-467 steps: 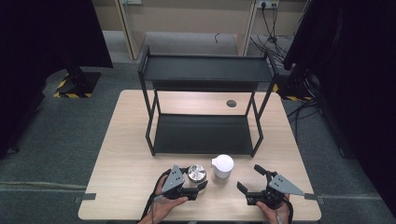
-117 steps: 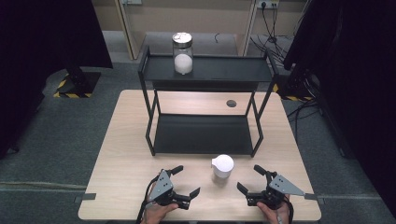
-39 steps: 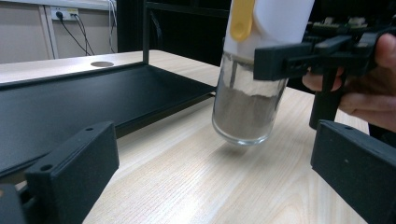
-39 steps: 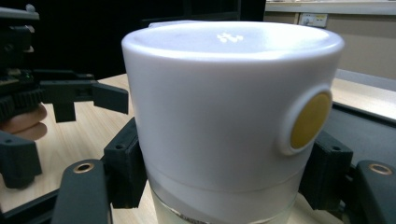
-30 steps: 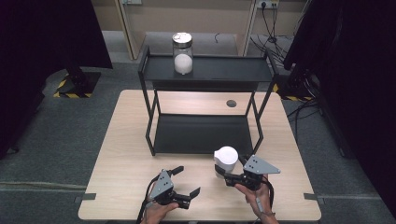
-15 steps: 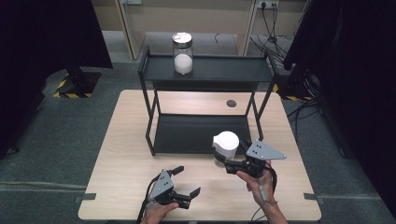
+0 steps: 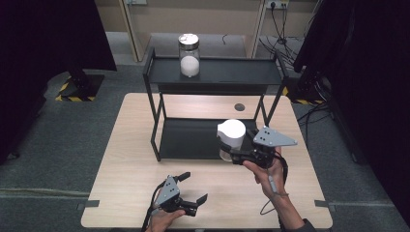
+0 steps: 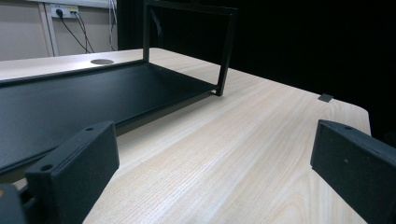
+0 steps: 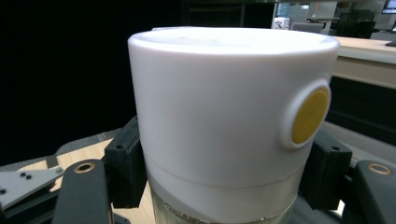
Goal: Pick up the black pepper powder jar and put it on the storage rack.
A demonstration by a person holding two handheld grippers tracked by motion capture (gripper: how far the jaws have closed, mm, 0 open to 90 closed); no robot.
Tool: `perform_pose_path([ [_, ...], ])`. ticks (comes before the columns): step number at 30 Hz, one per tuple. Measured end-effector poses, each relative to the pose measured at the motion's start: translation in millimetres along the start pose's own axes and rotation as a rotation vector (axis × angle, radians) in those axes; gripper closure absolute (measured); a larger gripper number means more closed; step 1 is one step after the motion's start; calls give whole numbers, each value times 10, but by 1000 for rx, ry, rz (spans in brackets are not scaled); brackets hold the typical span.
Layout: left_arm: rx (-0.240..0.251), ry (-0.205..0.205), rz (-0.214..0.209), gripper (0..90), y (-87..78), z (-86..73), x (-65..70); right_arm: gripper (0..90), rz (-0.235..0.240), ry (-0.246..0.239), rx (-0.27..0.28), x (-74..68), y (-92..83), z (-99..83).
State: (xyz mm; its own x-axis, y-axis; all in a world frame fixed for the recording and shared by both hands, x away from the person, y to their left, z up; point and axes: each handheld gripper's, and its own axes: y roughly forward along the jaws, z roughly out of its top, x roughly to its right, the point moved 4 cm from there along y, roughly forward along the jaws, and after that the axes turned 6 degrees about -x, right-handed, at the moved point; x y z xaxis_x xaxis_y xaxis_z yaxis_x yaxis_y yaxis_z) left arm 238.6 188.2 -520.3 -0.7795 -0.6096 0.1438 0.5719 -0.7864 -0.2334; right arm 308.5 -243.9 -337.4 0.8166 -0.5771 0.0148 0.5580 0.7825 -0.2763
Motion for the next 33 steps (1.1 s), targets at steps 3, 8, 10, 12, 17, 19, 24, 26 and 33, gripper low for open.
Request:
perform_pose_path([
  [3,-1,0,0,4,-1,1,-2,307,7,-5,6,10,21,112],
  [8,-4,1,1,4,-2,4,-1,307,14,-19,12,13,46,293],
  [10,-5,1,1,4,-3,5,-1,307,15,-21,15,19,56,358],
  [12,-6,-1,1,4,-1,4,-2,307,22,-14,17,43,69,424],
  [17,-5,-3,2,4,0,2,-2,307,32,11,24,119,104,599],
  [19,-5,-4,2,5,-1,2,-3,307,29,16,29,143,113,673],
  [24,-5,-6,1,4,0,2,-4,307,20,27,35,198,126,872],
  [26,-4,-12,-2,5,1,0,-5,307,8,24,38,211,136,946],
  [33,-5,-20,-4,4,-1,-2,-12,308,-19,36,31,279,192,1195],
])
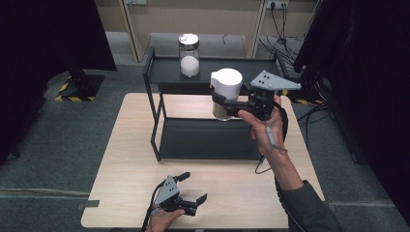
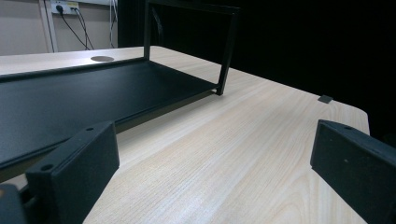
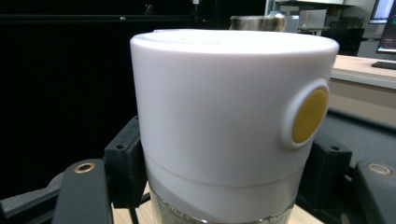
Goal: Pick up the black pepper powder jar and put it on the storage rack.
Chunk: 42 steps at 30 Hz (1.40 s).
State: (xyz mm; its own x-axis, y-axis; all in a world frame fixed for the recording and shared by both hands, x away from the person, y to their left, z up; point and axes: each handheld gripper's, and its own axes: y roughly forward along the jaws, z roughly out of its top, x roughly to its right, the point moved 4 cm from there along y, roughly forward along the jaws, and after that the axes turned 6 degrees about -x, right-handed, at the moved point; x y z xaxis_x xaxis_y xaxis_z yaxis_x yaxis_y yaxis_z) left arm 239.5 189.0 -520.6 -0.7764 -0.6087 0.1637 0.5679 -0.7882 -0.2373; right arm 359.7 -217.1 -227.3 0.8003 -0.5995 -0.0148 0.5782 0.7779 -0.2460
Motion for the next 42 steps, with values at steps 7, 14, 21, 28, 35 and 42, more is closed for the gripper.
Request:
perform_pose_path([
  [7,-2,4,-1,4,0,1,3,308,-27,13,6,42,71,221],
  [14,0,6,-1,5,0,0,6,308,-66,24,9,88,161,424],
  [21,0,9,-2,4,1,0,9,308,-128,40,5,142,313,560],
  [28,2,7,-4,5,0,-1,9,308,-184,45,-6,200,498,620],
  [35,1,9,-8,4,-1,0,9,308,-235,47,-12,284,639,628],
  [42,1,15,-13,5,3,1,16,308,-278,63,-4,383,771,617],
])
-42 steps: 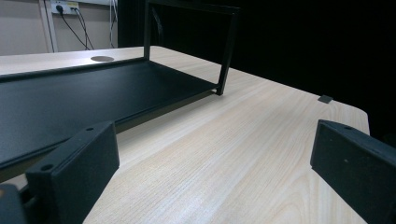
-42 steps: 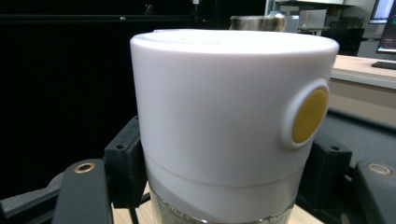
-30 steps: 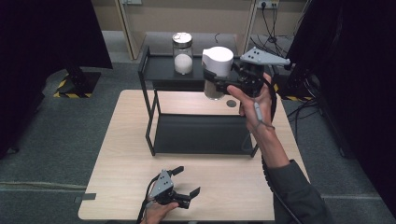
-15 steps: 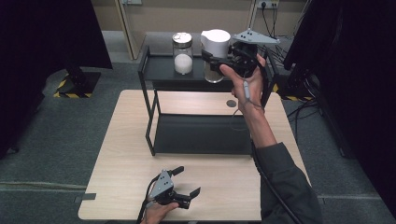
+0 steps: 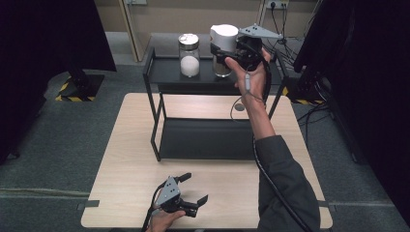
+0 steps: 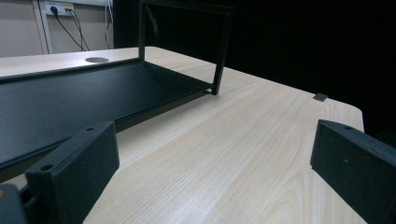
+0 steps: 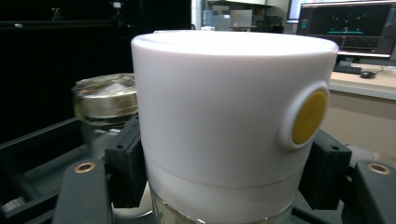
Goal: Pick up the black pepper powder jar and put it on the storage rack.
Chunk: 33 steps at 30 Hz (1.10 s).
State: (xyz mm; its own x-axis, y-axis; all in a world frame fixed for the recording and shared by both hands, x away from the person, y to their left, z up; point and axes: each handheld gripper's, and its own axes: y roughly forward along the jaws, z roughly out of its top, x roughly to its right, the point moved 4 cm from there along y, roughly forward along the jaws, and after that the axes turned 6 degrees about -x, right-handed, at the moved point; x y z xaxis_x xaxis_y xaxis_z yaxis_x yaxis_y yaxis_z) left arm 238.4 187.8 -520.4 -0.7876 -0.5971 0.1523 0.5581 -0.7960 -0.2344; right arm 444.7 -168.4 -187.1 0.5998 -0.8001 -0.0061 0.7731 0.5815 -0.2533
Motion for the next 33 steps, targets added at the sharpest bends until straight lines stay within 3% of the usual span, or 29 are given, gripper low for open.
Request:
perform_pose_path([
  [14,2,-1,-2,4,-2,0,-2,308,-37,9,-1,-4,159,-45],
  [33,5,2,-8,4,-5,-2,0,284,-51,-24,13,-52,164,-104],
])
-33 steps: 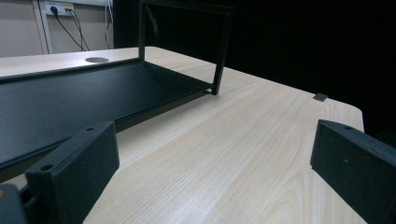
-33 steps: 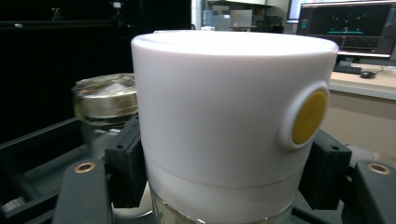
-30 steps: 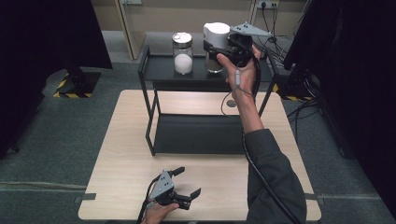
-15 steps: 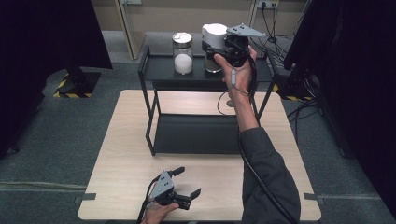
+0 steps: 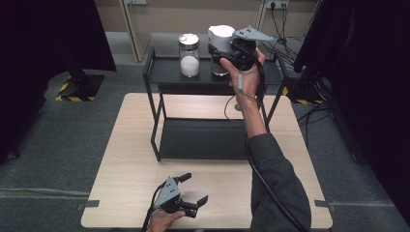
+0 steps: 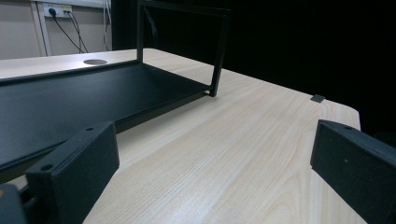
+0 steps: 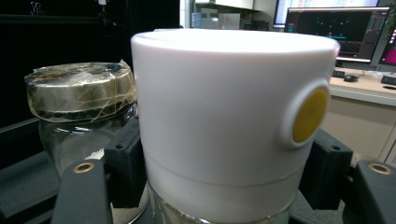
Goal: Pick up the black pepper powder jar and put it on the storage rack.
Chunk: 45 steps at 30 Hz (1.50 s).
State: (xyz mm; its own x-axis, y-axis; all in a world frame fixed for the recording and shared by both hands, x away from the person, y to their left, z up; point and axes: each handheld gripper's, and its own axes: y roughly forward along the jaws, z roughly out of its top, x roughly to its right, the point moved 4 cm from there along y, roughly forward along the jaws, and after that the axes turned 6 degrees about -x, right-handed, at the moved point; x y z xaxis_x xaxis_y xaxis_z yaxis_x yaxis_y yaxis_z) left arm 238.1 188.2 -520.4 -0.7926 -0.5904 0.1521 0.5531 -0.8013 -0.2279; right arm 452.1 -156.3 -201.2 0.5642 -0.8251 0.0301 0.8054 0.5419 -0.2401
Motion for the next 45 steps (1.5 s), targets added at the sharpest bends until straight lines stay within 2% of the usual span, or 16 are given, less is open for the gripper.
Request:
perform_pose_path([
  [3,0,-1,-1,4,2,-1,0,156,-33,-2,3,-27,-18,-7],
  [5,0,-2,0,4,2,-2,-2,87,-16,27,6,11,-25,-22],
  [7,1,-4,0,4,4,-4,-4,50,-2,42,11,38,-44,-45],
  [10,3,-7,0,4,6,-7,-4,26,19,38,8,50,-91,-66],
  [12,2,-7,0,4,5,-6,-5,10,15,33,9,40,-133,-85],
  [16,2,-7,-1,4,6,-7,-10,4,24,49,17,59,-217,-109],
  [18,2,-8,-1,4,7,-7,-12,5,49,44,22,93,-258,-117],
  [21,2,-9,-1,4,7,-7,-12,4,57,28,17,103,-322,-121],
  [26,2,-8,-1,4,7,-9,-11,5,94,27,35,122,-433,-185],
  [39,1,-9,1,4,12,-11,-8,5,169,-32,69,57,-781,-490],
  [45,0,-5,0,4,17,-12,-3,5,200,-37,85,29,-934,-649],
])
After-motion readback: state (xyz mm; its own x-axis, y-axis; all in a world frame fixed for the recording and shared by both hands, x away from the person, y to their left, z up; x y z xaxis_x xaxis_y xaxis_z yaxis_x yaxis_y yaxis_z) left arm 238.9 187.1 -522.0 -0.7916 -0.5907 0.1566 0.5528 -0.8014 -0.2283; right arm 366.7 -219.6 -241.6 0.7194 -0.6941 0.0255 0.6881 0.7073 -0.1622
